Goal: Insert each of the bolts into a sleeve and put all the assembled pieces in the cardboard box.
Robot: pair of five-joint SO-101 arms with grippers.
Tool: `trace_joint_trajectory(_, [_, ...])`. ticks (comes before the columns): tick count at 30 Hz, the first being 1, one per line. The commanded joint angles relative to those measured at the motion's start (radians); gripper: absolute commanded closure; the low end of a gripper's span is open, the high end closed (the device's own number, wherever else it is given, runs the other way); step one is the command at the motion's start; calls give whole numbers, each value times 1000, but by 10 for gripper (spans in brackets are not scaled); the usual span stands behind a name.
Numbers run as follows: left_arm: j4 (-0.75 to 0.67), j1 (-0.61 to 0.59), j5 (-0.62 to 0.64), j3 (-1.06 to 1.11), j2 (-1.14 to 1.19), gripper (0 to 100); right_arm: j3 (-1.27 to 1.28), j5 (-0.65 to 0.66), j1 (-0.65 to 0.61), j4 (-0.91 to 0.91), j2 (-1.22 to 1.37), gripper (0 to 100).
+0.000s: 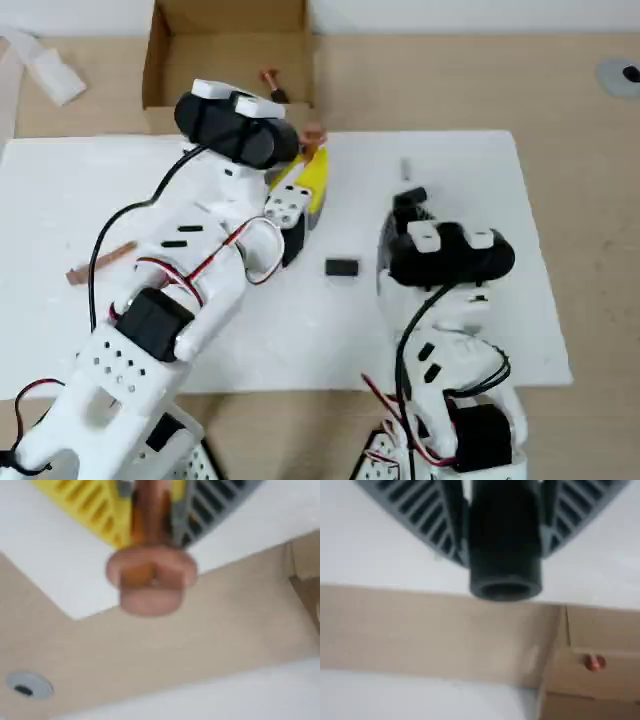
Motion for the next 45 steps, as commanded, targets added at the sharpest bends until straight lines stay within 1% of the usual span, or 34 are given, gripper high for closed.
trace_joint_trajectory(1, [-98,14,-3,-2,-10,994,21,28,-73,-44,-110,988])
trace_joint_trajectory(3, [-141,21,-3,-2,-10,994,47,64,-120,-60,-110,988])
trace_joint_trajectory(5, [-175,46,-5,0,-10,994,82,100,-151,-114,-111,988])
trace_joint_trajectory(10, [-183,115,-78,2,-18,994,165,172,-183,-299,-111,988])
trace_joint_trajectory(15, [-183,129,-58,-8,-21,994,232,172,-188,-410,-111,988])
trace_joint_trajectory(22, [-180,120,-66,-68,-21,994,325,178,-183,-589,-111,988])
trace_joint_trajectory(30, [-189,120,-68,-72,-21,994,341,176,-183,-614,-111,988])
trace_joint_trajectory(33, [-244,114,-68,-72,-21,994,341,173,-183,-614,-113,988])
trace_joint_trajectory(37, [-364,66,-60,-63,-12,994,341,170,-186,-611,-113,988])
trace_joint_trajectory(43, [-456,69,-60,38,-10,994,343,169,-185,-611,-113,988])
trace_joint_trajectory(45, [-466,69,-60,58,-10,994,343,169,-185,-612,-113,988])
